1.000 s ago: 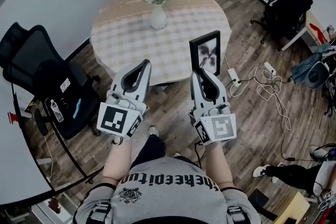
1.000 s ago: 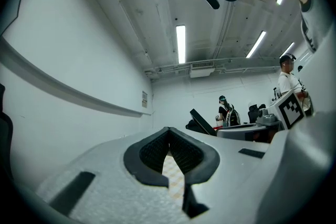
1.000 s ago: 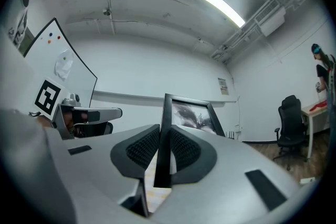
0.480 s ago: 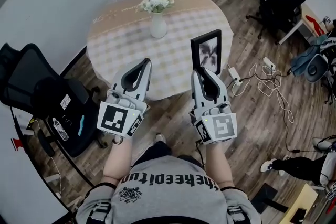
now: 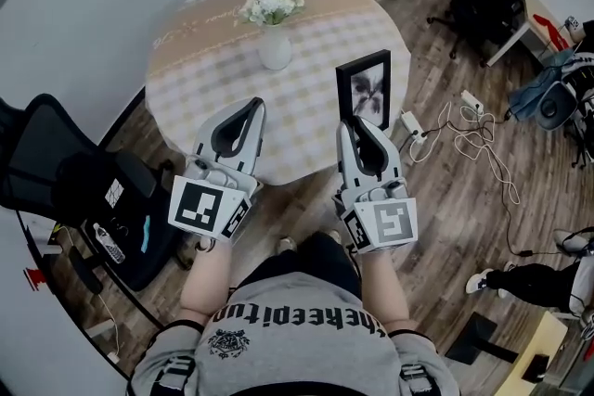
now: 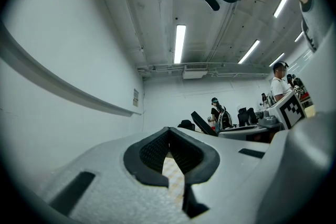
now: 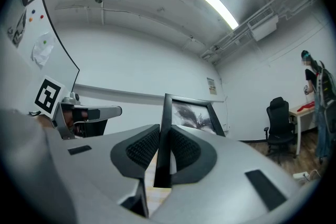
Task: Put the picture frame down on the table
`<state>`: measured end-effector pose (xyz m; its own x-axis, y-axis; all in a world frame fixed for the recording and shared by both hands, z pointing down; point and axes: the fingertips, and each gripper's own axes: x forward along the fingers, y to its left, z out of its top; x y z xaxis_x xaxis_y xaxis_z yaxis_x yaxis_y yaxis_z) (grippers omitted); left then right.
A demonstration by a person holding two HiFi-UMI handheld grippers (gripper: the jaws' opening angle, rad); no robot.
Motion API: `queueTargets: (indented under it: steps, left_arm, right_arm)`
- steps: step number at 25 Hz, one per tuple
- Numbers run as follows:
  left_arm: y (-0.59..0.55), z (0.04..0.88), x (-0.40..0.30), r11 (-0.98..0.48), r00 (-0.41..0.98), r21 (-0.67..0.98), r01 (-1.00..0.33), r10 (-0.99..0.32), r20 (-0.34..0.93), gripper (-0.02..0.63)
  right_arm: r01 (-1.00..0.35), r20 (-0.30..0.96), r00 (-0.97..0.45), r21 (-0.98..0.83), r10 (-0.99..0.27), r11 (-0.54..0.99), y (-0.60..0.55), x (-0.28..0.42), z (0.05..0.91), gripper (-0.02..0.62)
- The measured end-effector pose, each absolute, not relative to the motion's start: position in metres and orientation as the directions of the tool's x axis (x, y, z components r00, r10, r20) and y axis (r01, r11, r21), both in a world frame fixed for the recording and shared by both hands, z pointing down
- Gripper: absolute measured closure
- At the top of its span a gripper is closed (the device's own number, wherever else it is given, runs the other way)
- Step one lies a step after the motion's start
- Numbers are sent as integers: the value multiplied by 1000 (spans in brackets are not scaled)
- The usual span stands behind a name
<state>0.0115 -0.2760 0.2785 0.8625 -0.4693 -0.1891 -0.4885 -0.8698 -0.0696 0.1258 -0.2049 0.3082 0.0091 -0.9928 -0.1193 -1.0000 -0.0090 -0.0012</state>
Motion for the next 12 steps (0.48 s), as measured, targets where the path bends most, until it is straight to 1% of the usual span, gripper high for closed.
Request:
queueTargets:
  steps: [4, 12]
  left_arm:
    - [-272, 287, 26, -874, 868, -70, -480, -462, -184, 591]
    - [-303, 294, 49, -870, 863, -55, -489, -474, -172, 591]
  right_arm:
    - [-1000, -106, 17, 1, -994, -17, -201, 139, 320, 525]
    - [-1000, -55, 13, -2, -998, -13, -234, 166, 335, 526]
